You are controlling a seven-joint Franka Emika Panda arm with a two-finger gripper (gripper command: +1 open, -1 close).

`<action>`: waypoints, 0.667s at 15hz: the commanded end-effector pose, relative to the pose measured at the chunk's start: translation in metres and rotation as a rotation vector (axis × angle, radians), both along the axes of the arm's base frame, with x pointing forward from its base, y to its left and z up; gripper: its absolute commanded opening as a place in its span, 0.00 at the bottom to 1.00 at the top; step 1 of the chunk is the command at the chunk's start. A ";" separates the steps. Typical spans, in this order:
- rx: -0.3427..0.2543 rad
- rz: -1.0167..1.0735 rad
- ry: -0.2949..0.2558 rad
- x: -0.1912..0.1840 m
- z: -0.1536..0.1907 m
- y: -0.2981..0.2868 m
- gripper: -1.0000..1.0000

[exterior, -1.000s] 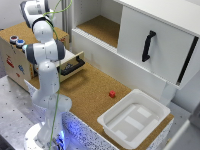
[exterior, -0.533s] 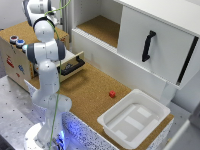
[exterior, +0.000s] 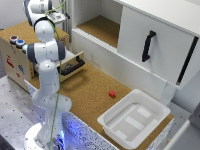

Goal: Put the yellow block on top of the drawer

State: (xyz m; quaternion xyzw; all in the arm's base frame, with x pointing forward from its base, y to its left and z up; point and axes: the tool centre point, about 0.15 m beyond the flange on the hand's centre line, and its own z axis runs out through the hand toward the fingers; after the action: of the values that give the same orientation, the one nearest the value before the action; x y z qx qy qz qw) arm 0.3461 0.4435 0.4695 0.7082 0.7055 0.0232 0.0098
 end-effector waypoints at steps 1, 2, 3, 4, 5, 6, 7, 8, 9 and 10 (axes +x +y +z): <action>0.048 0.079 0.006 0.020 -0.022 -0.011 1.00; 0.057 0.075 0.009 0.022 -0.023 -0.011 1.00; 0.066 0.078 0.021 0.022 -0.024 -0.011 1.00; 0.077 0.079 0.034 0.023 -0.025 -0.011 1.00; 0.093 0.074 0.040 0.023 -0.025 -0.011 1.00; 0.101 0.069 0.044 0.022 -0.029 -0.010 1.00; 0.100 0.067 0.047 0.022 -0.033 -0.009 1.00; 0.100 0.054 0.049 0.022 -0.036 -0.009 1.00; 0.103 0.045 0.054 0.022 -0.038 -0.008 1.00; 0.101 0.032 0.059 0.022 -0.040 -0.008 1.00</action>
State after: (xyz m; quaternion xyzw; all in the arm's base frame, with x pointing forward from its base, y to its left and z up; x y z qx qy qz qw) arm 0.3644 0.4413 0.4494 0.6934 0.7203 0.0157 -0.0093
